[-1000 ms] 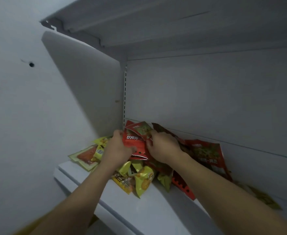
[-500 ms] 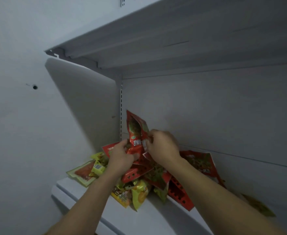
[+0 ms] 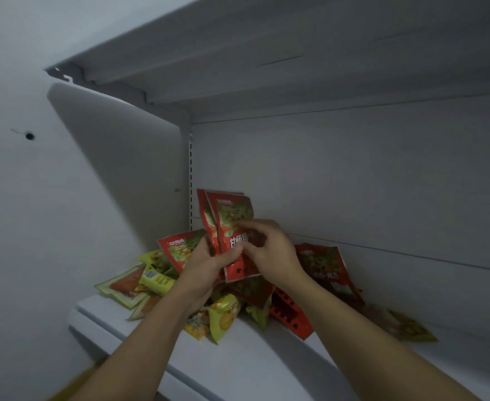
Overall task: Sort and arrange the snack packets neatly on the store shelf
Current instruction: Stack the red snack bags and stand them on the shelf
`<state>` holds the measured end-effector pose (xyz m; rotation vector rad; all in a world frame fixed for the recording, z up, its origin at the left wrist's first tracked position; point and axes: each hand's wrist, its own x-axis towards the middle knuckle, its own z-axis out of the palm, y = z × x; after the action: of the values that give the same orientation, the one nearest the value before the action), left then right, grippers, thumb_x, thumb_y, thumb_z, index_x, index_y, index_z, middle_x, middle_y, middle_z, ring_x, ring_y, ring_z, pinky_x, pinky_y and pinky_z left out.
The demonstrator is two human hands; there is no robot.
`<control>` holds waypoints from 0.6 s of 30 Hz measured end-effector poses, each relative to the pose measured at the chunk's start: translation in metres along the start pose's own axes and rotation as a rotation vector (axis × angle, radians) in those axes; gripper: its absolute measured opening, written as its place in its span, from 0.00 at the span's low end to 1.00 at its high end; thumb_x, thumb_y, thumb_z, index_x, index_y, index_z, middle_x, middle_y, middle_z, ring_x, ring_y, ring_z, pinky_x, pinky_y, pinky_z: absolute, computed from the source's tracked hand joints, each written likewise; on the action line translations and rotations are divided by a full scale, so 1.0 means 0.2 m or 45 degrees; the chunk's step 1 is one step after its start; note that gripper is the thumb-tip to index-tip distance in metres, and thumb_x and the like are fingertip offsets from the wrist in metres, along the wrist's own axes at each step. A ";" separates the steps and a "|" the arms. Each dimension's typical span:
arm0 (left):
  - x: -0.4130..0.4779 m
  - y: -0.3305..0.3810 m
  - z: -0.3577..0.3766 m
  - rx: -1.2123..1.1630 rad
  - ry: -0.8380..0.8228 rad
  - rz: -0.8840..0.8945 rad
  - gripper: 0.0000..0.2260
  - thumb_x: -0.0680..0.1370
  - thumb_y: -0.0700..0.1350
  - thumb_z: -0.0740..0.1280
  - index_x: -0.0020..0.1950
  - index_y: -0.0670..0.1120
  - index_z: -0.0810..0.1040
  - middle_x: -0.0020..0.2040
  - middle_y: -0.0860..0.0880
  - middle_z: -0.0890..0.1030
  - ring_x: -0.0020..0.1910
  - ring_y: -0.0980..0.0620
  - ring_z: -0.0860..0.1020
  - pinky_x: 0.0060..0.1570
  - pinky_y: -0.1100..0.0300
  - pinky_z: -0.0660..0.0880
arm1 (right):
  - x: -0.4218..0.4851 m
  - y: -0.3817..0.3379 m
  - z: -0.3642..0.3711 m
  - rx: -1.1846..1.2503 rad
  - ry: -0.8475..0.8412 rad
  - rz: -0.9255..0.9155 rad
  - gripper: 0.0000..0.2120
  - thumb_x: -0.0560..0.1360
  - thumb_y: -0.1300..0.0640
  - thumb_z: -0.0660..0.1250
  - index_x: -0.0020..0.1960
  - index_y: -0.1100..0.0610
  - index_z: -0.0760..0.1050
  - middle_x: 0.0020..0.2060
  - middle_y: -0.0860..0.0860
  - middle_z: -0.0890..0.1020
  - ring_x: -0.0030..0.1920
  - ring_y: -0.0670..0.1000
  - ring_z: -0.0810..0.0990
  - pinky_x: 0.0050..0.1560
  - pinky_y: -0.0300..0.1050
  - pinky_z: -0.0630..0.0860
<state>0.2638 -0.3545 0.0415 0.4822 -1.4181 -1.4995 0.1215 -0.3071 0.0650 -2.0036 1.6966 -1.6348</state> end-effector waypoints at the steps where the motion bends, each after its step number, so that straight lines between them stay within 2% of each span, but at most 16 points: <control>1: 0.00 0.00 0.01 -0.001 0.025 0.026 0.25 0.69 0.43 0.74 0.66 0.44 0.74 0.55 0.43 0.85 0.54 0.42 0.84 0.53 0.46 0.81 | -0.01 -0.01 0.00 0.011 0.048 0.006 0.23 0.73 0.54 0.75 0.67 0.51 0.76 0.62 0.49 0.75 0.61 0.47 0.75 0.57 0.30 0.70; 3: 0.00 0.00 0.00 -0.049 0.018 0.048 0.23 0.71 0.41 0.73 0.65 0.44 0.75 0.56 0.42 0.84 0.54 0.41 0.83 0.52 0.46 0.81 | -0.01 -0.03 -0.02 0.055 0.116 0.029 0.29 0.70 0.51 0.77 0.69 0.49 0.71 0.60 0.47 0.75 0.58 0.46 0.76 0.57 0.40 0.75; 5: 0.00 0.02 -0.01 -0.080 -0.020 0.062 0.21 0.72 0.41 0.72 0.65 0.44 0.75 0.57 0.42 0.84 0.55 0.41 0.83 0.52 0.46 0.80 | -0.01 -0.06 -0.04 0.220 0.104 0.111 0.32 0.68 0.49 0.79 0.66 0.42 0.65 0.54 0.40 0.76 0.51 0.40 0.77 0.48 0.37 0.77; 6: 0.00 0.04 -0.02 -0.085 -0.031 0.067 0.21 0.72 0.42 0.72 0.65 0.44 0.76 0.57 0.42 0.84 0.56 0.41 0.83 0.52 0.46 0.80 | 0.00 -0.07 -0.06 0.325 0.073 0.182 0.33 0.66 0.48 0.80 0.64 0.42 0.64 0.52 0.38 0.77 0.49 0.39 0.78 0.45 0.35 0.76; 9: 0.00 0.10 -0.04 -0.048 -0.024 0.079 0.20 0.71 0.44 0.73 0.62 0.44 0.78 0.55 0.41 0.84 0.54 0.42 0.83 0.52 0.47 0.80 | 0.05 -0.09 -0.09 0.532 -0.067 0.312 0.30 0.65 0.51 0.81 0.62 0.53 0.72 0.53 0.46 0.83 0.48 0.45 0.84 0.49 0.42 0.81; 11: 0.00 0.15 -0.05 0.052 -0.008 0.098 0.19 0.71 0.44 0.73 0.60 0.45 0.78 0.55 0.42 0.85 0.52 0.43 0.84 0.49 0.49 0.81 | 0.07 -0.10 -0.10 0.535 -0.074 0.296 0.29 0.64 0.52 0.82 0.61 0.53 0.75 0.52 0.47 0.85 0.48 0.46 0.85 0.49 0.43 0.82; 13: 0.00 0.18 -0.07 0.204 0.041 0.126 0.16 0.74 0.44 0.73 0.60 0.45 0.77 0.55 0.42 0.84 0.49 0.44 0.85 0.44 0.53 0.82 | 0.09 -0.11 -0.11 0.527 0.026 0.277 0.28 0.62 0.52 0.83 0.58 0.51 0.77 0.49 0.45 0.85 0.46 0.44 0.85 0.47 0.43 0.82; 15: 0.02 0.22 -0.12 0.479 0.164 0.152 0.15 0.77 0.44 0.72 0.63 0.46 0.76 0.54 0.42 0.82 0.47 0.43 0.84 0.39 0.54 0.81 | 0.11 -0.11 -0.14 0.601 0.133 0.308 0.25 0.61 0.52 0.83 0.55 0.50 0.78 0.46 0.44 0.86 0.44 0.44 0.86 0.46 0.44 0.82; 16: 0.03 0.24 -0.15 0.668 0.259 0.167 0.16 0.78 0.45 0.71 0.64 0.46 0.75 0.51 0.43 0.82 0.45 0.43 0.84 0.39 0.54 0.80 | 0.12 -0.10 -0.15 0.646 0.174 0.339 0.25 0.61 0.52 0.83 0.55 0.50 0.78 0.46 0.44 0.86 0.44 0.45 0.86 0.47 0.45 0.81; 18: 0.04 0.24 -0.23 1.083 0.438 0.181 0.20 0.78 0.48 0.70 0.69 0.48 0.71 0.47 0.47 0.81 0.44 0.46 0.82 0.44 0.52 0.80 | 0.12 -0.09 -0.17 0.667 0.224 0.387 0.26 0.62 0.53 0.83 0.57 0.51 0.78 0.48 0.45 0.86 0.46 0.48 0.86 0.48 0.46 0.81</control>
<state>0.3152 -0.3767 0.0763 1.0675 -1.7149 -0.5963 0.1056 -0.3002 0.1065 -1.3307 1.3377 -1.9232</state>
